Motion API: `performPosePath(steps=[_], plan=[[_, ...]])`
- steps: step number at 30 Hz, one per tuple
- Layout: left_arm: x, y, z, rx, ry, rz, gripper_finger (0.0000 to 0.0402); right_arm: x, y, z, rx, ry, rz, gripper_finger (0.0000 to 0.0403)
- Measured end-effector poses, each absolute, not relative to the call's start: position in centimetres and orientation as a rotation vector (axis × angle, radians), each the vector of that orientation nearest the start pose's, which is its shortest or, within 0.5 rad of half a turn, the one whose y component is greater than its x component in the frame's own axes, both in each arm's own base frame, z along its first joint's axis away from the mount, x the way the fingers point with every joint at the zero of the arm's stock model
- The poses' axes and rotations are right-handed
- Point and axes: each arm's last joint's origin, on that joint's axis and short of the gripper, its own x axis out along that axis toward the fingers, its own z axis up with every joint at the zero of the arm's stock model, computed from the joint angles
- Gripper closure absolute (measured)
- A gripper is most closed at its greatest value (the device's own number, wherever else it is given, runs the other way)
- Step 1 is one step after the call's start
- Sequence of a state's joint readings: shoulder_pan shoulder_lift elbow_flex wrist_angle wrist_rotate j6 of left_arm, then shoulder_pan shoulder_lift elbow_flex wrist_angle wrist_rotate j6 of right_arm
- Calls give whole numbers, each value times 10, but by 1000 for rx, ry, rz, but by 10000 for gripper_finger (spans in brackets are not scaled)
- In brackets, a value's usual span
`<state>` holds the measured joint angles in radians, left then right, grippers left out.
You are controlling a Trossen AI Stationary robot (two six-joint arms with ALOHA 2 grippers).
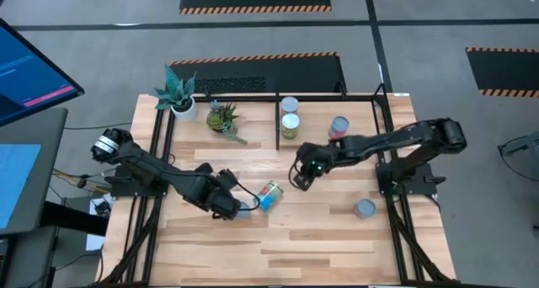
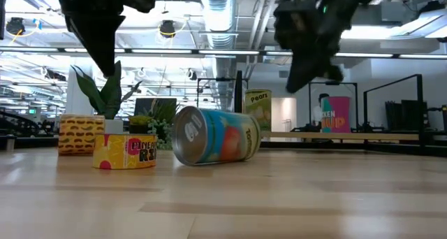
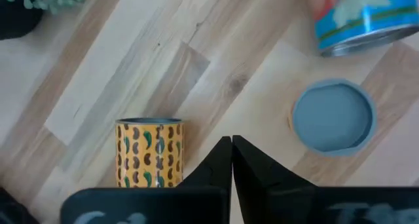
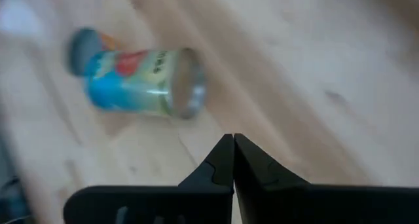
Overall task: Pick and place cans onto a shelf
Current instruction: Put the canned tomatoes on the shelf
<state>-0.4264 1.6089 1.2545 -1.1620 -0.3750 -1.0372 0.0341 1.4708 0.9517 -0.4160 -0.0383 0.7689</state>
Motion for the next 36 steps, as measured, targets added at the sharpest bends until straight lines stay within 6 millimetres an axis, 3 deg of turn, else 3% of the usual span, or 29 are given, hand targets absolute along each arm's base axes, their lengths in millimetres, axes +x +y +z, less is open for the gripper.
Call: performPosePath(steps=[5,10,17,20,26,36], plan=[[264,-109,244,-382,1183,715,402,295,0,188,805,780,-76,382],[262,-116,244,-543,1053,858,401,302,-25,174,763,691,-35,376],[266,-127,241,-753,891,951,401,312,-57,162,893,630,220,314],[266,-131,238,-784,889,968,401,320,-54,160,917,606,296,276],[260,-137,237,-785,879,997,402,325,-42,150,913,621,186,217],[254,-141,237,-740,901,993,402,340,-18,161,770,487,-60,194]])
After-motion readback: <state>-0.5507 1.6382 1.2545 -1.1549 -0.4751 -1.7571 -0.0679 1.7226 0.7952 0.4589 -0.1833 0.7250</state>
